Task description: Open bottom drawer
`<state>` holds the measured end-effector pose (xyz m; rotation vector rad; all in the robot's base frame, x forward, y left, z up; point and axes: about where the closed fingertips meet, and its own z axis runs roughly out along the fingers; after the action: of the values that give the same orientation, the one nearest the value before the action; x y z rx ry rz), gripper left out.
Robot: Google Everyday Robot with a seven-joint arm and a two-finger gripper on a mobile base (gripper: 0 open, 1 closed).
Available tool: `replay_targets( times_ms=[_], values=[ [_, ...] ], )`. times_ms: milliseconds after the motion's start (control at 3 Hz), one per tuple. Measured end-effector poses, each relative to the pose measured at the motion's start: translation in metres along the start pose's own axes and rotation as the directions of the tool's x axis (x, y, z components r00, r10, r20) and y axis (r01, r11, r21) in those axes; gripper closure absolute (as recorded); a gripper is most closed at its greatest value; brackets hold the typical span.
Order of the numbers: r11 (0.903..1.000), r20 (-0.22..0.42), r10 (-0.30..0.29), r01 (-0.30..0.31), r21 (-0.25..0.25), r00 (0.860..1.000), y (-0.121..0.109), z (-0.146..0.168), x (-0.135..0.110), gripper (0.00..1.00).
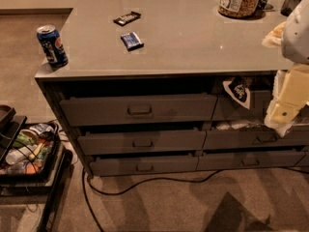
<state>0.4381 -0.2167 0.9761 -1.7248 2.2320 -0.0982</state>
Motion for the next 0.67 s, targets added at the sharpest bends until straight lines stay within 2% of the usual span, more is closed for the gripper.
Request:
replay_targets(
  times_ms=[333,667],
  values=[
    [1.0000,0.000,0.000,0.000,0.000,1.000,0.0000,0.0000,0.0000,0.00],
    [1.0000,0.043,-0.001,0.000,0.008,0.999,-0.0005,0.0075,-0.0038,0.00]
  ],
)
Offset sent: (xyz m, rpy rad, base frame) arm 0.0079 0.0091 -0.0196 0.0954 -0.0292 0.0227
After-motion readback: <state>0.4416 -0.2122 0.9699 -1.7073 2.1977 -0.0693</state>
